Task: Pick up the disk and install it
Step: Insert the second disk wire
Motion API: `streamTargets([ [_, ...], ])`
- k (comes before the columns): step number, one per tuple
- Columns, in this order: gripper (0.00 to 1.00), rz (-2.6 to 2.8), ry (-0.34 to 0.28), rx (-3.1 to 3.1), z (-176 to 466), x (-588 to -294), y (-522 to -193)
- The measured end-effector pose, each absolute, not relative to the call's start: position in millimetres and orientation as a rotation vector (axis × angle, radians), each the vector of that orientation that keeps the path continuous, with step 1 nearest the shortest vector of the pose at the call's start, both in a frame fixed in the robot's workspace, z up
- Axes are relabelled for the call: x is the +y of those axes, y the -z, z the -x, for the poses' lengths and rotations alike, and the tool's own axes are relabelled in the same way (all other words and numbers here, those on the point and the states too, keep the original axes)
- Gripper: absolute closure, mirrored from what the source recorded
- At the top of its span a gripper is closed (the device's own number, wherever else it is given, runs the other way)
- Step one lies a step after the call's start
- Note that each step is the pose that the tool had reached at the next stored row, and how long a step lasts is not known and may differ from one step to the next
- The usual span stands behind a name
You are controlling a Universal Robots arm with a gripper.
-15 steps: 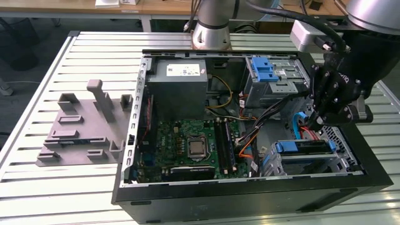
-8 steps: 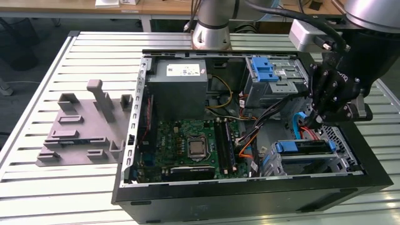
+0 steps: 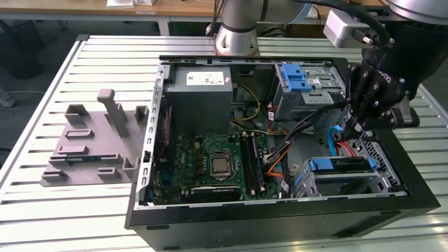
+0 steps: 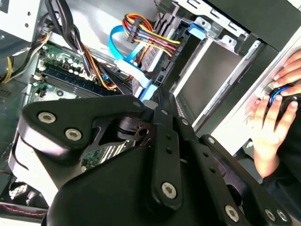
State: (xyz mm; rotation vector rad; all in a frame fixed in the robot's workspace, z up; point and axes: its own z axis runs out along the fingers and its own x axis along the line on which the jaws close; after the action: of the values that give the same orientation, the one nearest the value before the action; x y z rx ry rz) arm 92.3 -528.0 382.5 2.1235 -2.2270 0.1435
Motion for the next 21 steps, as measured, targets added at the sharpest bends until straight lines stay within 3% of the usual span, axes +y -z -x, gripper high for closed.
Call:
streamTargets([
  [14,0.89,-2.124,-0.144,-2.227,-91,-517,-380],
  [15,0.82,-2.124,-0.144,-2.226,-91,-517,-380],
  [20,0.82,-2.124,-0.144,-2.227,-91,-516,-377],
  [21,0.75,-2.124,-0.144,-2.227,-91,-516,-376],
])
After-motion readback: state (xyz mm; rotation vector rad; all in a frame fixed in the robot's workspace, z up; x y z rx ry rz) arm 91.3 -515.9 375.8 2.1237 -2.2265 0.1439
